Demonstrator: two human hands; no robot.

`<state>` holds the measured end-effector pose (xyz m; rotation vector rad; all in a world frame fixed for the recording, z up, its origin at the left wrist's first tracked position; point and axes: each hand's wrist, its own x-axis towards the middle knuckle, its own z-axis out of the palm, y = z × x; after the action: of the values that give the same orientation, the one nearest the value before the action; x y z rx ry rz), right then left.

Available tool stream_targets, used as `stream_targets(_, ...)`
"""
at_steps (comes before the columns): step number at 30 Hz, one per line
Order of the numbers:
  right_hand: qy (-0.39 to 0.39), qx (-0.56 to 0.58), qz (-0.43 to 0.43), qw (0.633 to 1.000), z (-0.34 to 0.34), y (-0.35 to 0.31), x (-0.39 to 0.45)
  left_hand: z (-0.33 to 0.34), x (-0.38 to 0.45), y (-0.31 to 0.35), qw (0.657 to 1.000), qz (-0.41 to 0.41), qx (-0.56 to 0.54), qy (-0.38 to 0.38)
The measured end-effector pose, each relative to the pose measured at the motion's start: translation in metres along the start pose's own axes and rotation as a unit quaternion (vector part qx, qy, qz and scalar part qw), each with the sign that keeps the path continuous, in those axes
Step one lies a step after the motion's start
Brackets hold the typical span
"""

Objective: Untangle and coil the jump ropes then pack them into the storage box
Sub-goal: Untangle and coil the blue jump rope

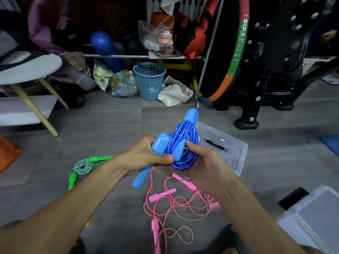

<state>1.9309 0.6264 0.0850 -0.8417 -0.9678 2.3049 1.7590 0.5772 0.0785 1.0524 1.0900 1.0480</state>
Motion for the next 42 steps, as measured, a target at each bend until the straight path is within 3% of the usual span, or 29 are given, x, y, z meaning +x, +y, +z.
stream_targets(5,-0.036,-0.005,0.017,0.999,0.001,0.001,-0.001,0.003,-0.004,0.003,0.999,0.024,-0.032,0.036)
stream_targets(12,0.135,-0.159,-0.022,0.978,0.004,-0.002,-0.001,0.008,-0.001,0.004,0.984,0.020,0.063,0.163)
stream_targets(17,0.095,-0.288,-0.033,0.952,0.010,0.004,-0.003,0.014,0.003,-0.001,0.966,0.041,0.081,0.240)
stream_targets(23,0.112,-0.487,-0.075,0.863,0.000,-0.008,-0.004,-0.012,0.007,-0.001,0.918,0.021,0.091,0.385)
stream_targets(27,0.081,-0.512,-0.104,0.849,-0.008,-0.025,-0.011,-0.013,0.004,0.000,0.928,0.002,0.049,0.370)
stream_targets(30,0.069,-0.415,-0.081,0.904,-0.016,-0.033,-0.016,-0.018,0.002,0.002,0.945,-0.012,0.012,0.326)
stream_targets(33,0.064,-0.309,-0.040,0.948,-0.023,-0.040,-0.019,-0.025,0.000,0.005,0.966,-0.038,0.048,0.251)
stream_targets(36,0.063,-0.307,-0.010,0.950,-0.033,-0.042,-0.020,-0.026,-0.002,0.004,0.977,-0.056,0.067,0.193)
stream_targets(38,0.078,-0.412,-0.030,0.907,-0.035,-0.040,-0.020,-0.022,-0.001,0.000,0.975,-0.054,0.069,0.206)
stream_targets(39,0.089,-0.507,-0.058,0.856,-0.033,-0.038,-0.021,-0.018,0.000,-0.003,0.970,-0.050,0.083,0.221)
stream_targets(40,0.098,-0.626,-0.096,0.768,-0.030,-0.032,-0.020,-0.014,0.001,-0.006,0.965,-0.045,0.102,0.236)
stream_targets(42,0.127,-0.818,-0.143,0.543,-0.019,-0.010,-0.015,-0.001,0.006,-0.013,0.958,-0.023,0.137,0.251)
